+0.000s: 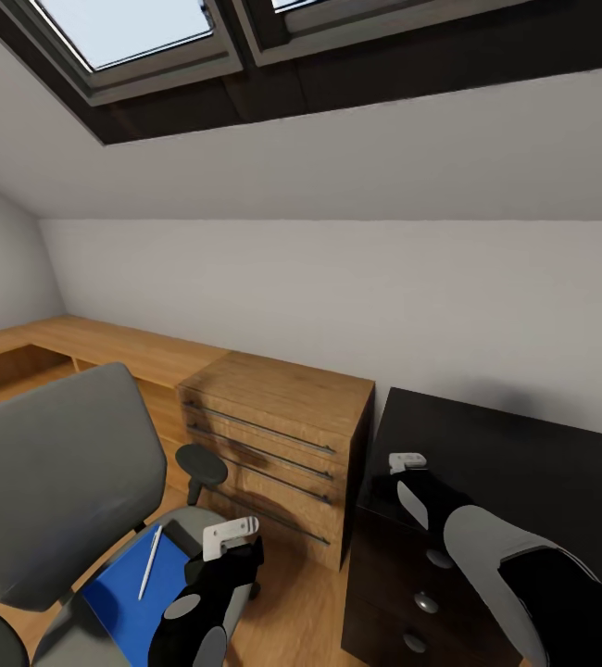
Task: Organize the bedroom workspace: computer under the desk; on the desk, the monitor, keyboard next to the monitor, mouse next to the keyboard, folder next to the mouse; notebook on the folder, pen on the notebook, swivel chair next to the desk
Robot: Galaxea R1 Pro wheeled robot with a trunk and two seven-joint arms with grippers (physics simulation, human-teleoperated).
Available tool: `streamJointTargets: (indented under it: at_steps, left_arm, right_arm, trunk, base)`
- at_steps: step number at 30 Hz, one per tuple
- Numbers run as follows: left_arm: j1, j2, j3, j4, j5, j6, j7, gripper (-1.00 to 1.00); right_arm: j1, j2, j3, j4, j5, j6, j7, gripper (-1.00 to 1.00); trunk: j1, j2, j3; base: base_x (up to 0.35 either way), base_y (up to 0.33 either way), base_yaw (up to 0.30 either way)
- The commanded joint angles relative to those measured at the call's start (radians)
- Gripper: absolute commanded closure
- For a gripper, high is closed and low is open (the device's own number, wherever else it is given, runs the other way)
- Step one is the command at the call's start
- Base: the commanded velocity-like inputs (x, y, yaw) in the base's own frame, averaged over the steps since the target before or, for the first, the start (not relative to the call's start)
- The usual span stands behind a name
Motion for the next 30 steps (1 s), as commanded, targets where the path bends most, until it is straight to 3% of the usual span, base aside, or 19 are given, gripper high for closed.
streamJointTargets:
  at_steps: [1,23,30]
  left_arm:
    - [-0.001,0.0,-0.001,-0.001,0.01,0.002,0.01,-1.0]
    - [-0.001,0.001,-0.001,-0.001,0.011,0.006,0.008,-1.0]
    - [-0.001,0.001,-0.001,-0.001,0.011,0.006,0.008,-1.0]
  right_arm:
    - [0.0,-0.001,0.008,-0.002,-0.012,0.005,-0.005,1.0]
    - [0.0,0.001,0.008,-0.005,-0.018,0.008,-0.004,1.0]
    - [0.0,0.002,0.007,-0.014,-0.019,0.032,-0.004,1.0]
  trunk:
    - [0.0,-0.001,-0.001]
    - [0.0,-0.001,-0.001]
    - [-0.027,0.048,0.021]
  base:
    - [0.0,0.0,0.0]
    - [0.0,0.0,0.0]
    - [0.0,0.0,0.0]
